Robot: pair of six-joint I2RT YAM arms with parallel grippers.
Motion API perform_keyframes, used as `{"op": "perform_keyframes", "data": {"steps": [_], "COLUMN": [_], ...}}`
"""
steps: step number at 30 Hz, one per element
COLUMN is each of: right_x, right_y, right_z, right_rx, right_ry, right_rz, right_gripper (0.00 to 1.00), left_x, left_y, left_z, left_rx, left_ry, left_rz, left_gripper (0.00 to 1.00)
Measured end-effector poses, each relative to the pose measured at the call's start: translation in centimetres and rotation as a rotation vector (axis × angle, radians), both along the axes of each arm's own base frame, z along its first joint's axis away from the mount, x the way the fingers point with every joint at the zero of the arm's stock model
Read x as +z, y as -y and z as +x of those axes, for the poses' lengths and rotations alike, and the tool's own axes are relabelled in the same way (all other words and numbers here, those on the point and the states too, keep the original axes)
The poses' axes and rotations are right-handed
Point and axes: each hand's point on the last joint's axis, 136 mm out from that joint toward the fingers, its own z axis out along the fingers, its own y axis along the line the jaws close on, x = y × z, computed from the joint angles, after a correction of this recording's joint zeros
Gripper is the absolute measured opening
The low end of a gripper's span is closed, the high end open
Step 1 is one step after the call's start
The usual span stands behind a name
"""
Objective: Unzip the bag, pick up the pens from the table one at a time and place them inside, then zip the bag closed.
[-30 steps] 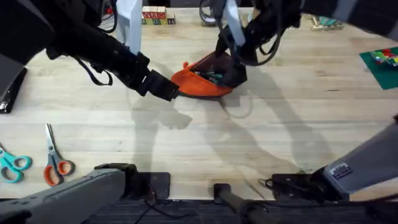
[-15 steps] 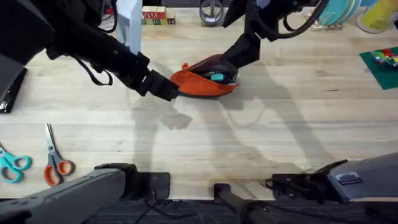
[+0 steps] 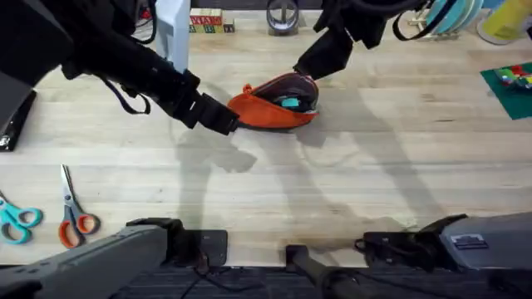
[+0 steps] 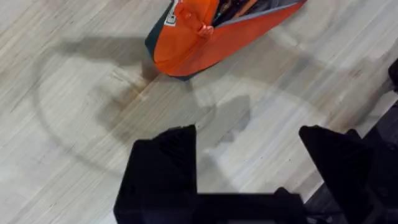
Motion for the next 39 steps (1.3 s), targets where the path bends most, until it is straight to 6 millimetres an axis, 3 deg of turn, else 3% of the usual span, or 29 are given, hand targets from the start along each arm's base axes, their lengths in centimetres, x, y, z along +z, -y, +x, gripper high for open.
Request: {"op": "perform_keyframes", "data": {"steps": [14, 30, 39], "right_x": [-0.2, 0.2, 1.6], "right_y": [0.2, -0.8, -1.6], "right_z": [-0.4, -0.4, 1.3], "right_rx": [-0.036, -0.046, -0.162], "right_ry": [-0.047, -0.057, -0.066], "right_rz": [0.003, 0.043, 0.136], "right_gripper": [0.997, 0.997, 0.998], "left_x": [0.0, 0.6, 1.6], "left_y": [-0.5, -7.2, -6.7], "left_z": [0.2, 2.3, 3.6], "left_rx": [-0.069, 0.059, -0.044], "left_ry": [0.048, 0.173, 0.309], "left_rz": [0.02, 0.029, 0.0], "left_gripper": [0.996, 0.995, 0.993]}}
